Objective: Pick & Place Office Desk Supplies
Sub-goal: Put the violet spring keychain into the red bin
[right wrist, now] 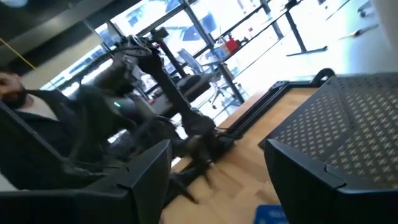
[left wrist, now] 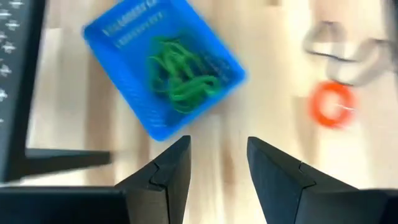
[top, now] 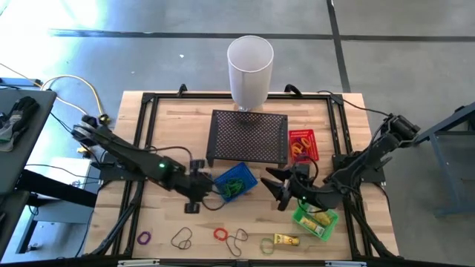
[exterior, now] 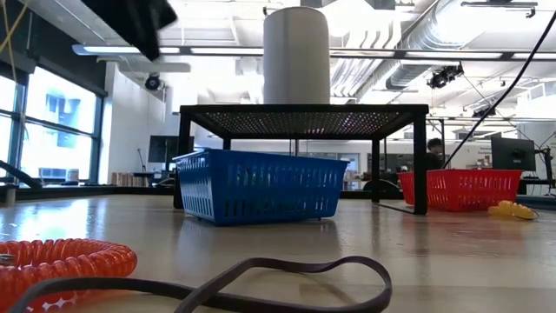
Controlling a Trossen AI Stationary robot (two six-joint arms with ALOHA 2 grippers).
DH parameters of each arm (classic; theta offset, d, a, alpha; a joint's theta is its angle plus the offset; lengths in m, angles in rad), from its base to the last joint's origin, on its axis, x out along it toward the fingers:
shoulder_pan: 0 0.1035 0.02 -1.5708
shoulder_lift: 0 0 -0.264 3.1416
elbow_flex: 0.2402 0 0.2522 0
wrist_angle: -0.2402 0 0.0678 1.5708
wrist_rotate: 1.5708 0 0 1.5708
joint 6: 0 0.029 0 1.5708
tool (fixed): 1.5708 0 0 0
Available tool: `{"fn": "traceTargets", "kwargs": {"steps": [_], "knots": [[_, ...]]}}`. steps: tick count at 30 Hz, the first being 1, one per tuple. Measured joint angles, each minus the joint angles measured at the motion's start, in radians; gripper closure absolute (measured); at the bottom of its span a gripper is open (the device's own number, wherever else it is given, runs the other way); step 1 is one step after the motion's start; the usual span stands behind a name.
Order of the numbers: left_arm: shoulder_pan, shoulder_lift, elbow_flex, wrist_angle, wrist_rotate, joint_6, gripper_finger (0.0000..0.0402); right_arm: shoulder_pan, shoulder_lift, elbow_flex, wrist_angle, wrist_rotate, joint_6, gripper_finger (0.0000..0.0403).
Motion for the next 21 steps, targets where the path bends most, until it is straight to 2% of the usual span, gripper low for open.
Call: {"fn": "traceTargets", "kwargs": {"steps": [2, 7, 15, 19, 21], "knots": [[-0.009, -0.045, 0.000, -0.040, 0.041, -0.005, 0.0253, -0.012, 0.000, 0.000, -0.002, -0.005, -0.022, 0.0156], [-0.029, -0.135, 0.000, -0.202, 0.049, -0.098, 0.0253, -0.047, 0.000, 0.000, -0.017, -0.101, -0.056, 0.0156], [-0.099, -0.175, 0.000, -0.496, 0.185, -0.422, 0.0253, -0.099, 0.000, 0.000, -0.019, -0.327, -0.085, 0.0156], [-0.177, -0.175, 0.000, -0.522, 0.287, -0.574, 0.0253, -0.115, 0.000, 0.000, -0.021, -0.400, -0.085, 0.0156], [-0.228, -0.175, 0.000, -0.521, 0.304, -0.649, 0.0253, -0.120, 0.000, 0.000, -0.020, -0.423, -0.085, 0.0156]]}}
